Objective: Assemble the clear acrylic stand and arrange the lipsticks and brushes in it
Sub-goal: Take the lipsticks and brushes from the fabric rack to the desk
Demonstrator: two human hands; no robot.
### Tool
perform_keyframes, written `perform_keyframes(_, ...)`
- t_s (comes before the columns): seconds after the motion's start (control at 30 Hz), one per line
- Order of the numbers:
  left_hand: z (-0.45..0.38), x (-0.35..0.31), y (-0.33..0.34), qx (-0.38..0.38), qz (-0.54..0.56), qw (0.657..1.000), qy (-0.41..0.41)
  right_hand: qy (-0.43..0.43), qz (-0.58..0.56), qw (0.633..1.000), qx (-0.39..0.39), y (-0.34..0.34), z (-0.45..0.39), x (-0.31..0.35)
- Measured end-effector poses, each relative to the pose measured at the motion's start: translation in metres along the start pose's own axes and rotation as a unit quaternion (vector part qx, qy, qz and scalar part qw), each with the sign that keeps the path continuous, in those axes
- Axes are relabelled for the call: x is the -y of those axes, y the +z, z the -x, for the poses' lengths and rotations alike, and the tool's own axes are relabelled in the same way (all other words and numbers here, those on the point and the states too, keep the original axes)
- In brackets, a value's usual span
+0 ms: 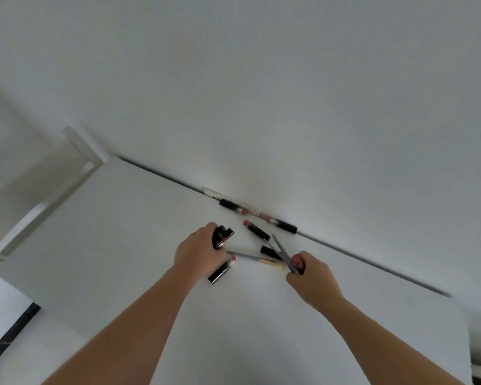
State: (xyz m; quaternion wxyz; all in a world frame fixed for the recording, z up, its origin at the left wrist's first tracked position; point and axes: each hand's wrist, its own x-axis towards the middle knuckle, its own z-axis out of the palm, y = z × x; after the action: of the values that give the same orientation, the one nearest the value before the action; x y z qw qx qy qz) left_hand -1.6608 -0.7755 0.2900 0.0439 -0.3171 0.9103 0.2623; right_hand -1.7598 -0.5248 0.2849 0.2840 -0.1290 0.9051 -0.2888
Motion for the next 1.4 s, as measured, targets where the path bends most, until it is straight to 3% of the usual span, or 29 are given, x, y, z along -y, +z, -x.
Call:
perform_keyframes(0.27,-0.042,0.012,0.025,0.028,-0.035,0.992,0.115,-0.108,0.136,0.984,-0.034,0.033,-0.021,0.003)
perform_keyframes(0.67,-0.034,0.02,0.039,-0.05,-0.019,0.977,0.207,-0.218,0.22,0.939,-0.15,0.052,-0.016,-0.013)
perform_keyframes(0.9,-0.032,0.018,0.037,-0.05,0.024,0.979,0.197,-0.224,0.22,0.934,-0.174,0.059,-0.014,-0.011)
perform_keyframes(1.4,-0.033,0.015,0.019,-0.016,0.177,0.977,0.114,-0.193,0.138,0.964,-0.115,0.038,-0.013,-0.002)
